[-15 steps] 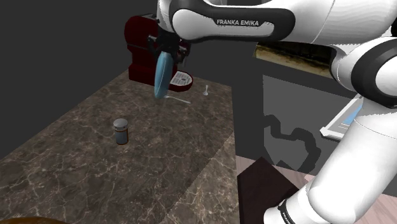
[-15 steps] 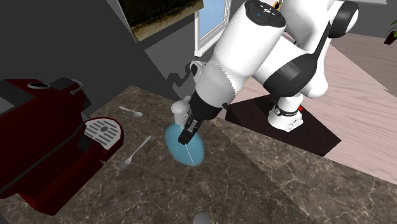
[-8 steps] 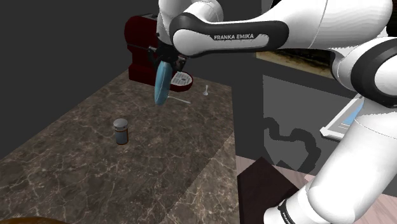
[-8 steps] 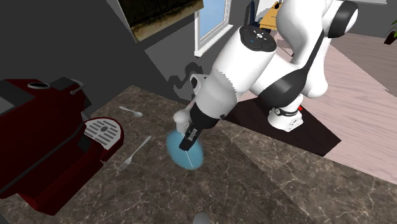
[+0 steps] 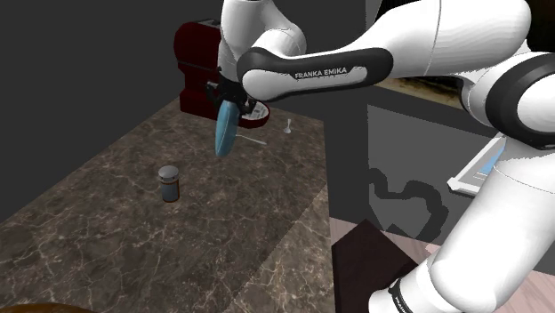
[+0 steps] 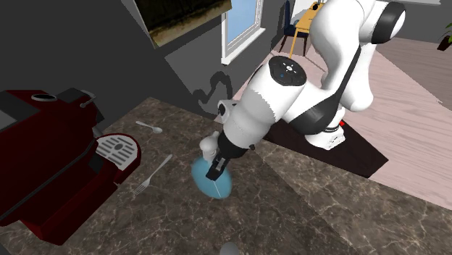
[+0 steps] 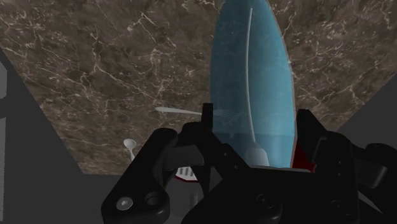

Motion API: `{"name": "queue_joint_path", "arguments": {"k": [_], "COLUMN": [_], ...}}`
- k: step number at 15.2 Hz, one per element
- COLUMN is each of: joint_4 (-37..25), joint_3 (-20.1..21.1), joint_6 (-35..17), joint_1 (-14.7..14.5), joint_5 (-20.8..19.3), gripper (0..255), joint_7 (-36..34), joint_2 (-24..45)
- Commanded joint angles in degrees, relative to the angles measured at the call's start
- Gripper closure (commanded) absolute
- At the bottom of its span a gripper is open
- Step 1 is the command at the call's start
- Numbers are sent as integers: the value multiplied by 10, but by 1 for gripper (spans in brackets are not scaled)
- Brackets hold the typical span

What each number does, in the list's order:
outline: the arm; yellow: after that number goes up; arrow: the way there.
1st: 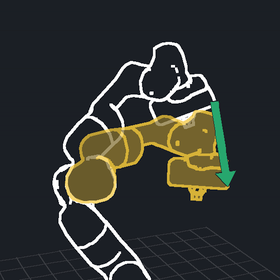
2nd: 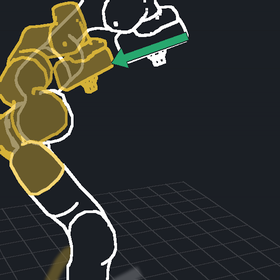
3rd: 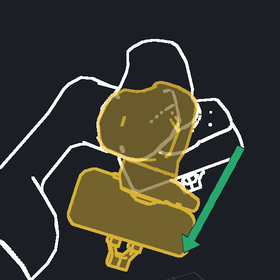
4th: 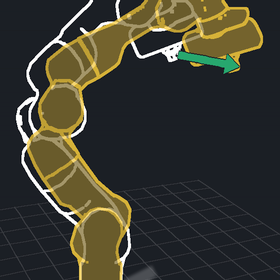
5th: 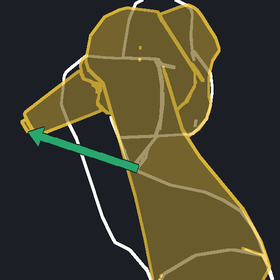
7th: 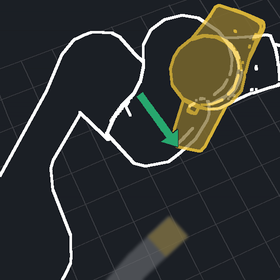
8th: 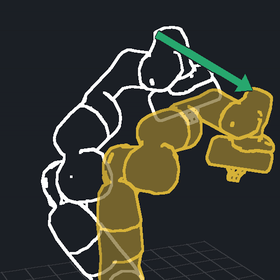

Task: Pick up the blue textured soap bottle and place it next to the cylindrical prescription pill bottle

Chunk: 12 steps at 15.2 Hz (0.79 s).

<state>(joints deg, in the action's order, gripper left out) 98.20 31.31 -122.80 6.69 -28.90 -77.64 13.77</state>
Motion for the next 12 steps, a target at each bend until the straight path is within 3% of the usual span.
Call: {"name": "queue_joint_path", "arguments": {"k": [1,12], "joint_4": [9,56], "joint_3": [-2,-15], "joint_6": [-12,-76], "joint_1": [0,-6], "joint_5": [-6,-46], "gripper": [255,255], "joint_7": [-7,-49], "joint_2": [4,32]}}
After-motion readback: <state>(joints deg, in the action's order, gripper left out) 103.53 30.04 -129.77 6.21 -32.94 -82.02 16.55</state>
